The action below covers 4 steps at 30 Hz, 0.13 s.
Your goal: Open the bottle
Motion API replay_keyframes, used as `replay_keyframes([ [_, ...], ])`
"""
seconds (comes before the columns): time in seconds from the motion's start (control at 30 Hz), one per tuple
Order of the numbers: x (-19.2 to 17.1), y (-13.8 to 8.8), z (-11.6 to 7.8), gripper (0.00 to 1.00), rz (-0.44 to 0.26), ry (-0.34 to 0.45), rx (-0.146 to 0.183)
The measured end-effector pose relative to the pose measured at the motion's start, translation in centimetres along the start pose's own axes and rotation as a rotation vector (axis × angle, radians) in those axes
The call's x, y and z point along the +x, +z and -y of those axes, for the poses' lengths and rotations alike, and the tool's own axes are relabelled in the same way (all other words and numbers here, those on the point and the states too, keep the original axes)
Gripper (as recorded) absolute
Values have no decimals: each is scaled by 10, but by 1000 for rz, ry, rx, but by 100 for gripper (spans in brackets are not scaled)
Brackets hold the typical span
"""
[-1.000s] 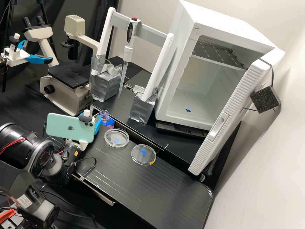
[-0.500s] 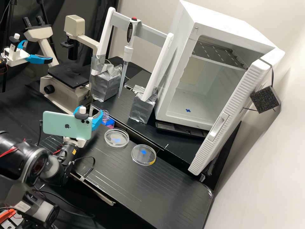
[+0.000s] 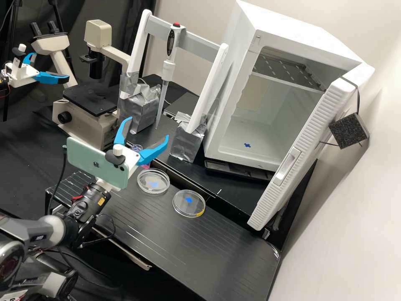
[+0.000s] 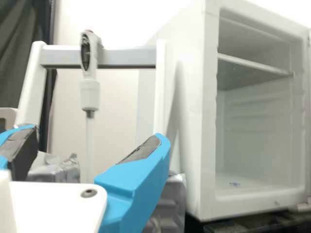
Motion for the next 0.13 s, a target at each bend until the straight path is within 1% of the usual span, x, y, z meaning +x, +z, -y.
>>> replay_keyframes([
  [0.07, 5, 4, 0, 100, 22, 5, 16],
  [0.13, 7, 7, 0, 100, 38, 4, 21],
])
